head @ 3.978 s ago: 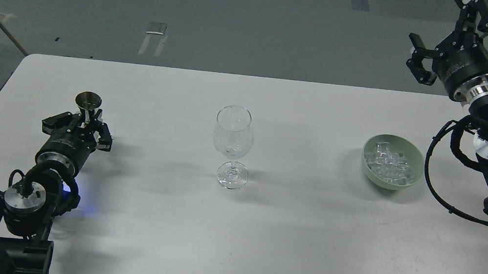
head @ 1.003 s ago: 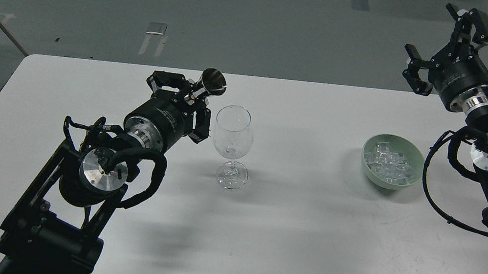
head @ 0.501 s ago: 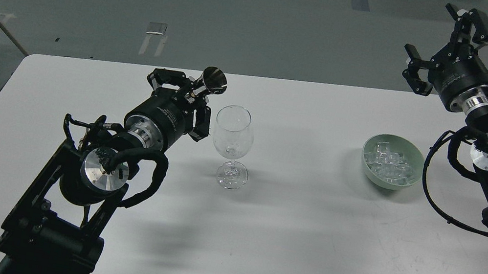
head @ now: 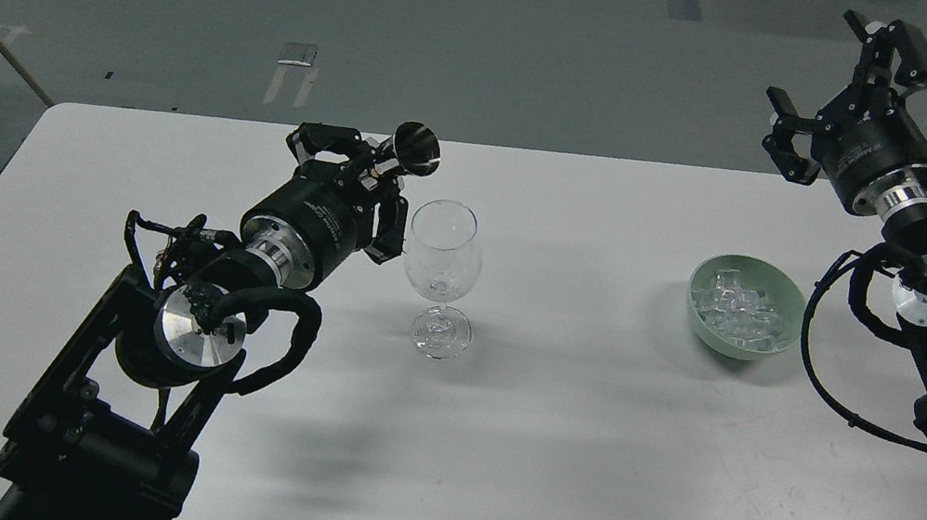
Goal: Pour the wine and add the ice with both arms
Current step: 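Tilt the jigger with the left gripper to pour into the glass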
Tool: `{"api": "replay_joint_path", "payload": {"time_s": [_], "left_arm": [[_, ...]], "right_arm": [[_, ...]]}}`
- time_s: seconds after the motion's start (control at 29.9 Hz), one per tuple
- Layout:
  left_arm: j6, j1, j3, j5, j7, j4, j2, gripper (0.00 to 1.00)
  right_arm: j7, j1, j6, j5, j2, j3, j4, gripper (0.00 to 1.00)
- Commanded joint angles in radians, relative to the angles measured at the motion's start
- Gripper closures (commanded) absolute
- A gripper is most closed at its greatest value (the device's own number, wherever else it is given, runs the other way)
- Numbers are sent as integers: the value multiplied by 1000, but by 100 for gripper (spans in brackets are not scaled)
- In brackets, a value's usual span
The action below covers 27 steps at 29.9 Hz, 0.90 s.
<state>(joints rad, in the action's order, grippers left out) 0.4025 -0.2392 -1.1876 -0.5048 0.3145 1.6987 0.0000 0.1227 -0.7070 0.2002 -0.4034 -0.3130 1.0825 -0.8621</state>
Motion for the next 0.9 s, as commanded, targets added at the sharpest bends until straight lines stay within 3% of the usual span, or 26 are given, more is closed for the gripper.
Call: {"api": "replay_joint_path", "payload": {"time_s": [0.0,0.87], "left_arm": [[-13,0,3,0,0,-4,0,100],[-79,0,0,-81,-11,-31,0,100]], "right_arm": [[0,1,-1,0,-1,0,0,0],[0,1,-1,0,-4,2,0,0]]}}
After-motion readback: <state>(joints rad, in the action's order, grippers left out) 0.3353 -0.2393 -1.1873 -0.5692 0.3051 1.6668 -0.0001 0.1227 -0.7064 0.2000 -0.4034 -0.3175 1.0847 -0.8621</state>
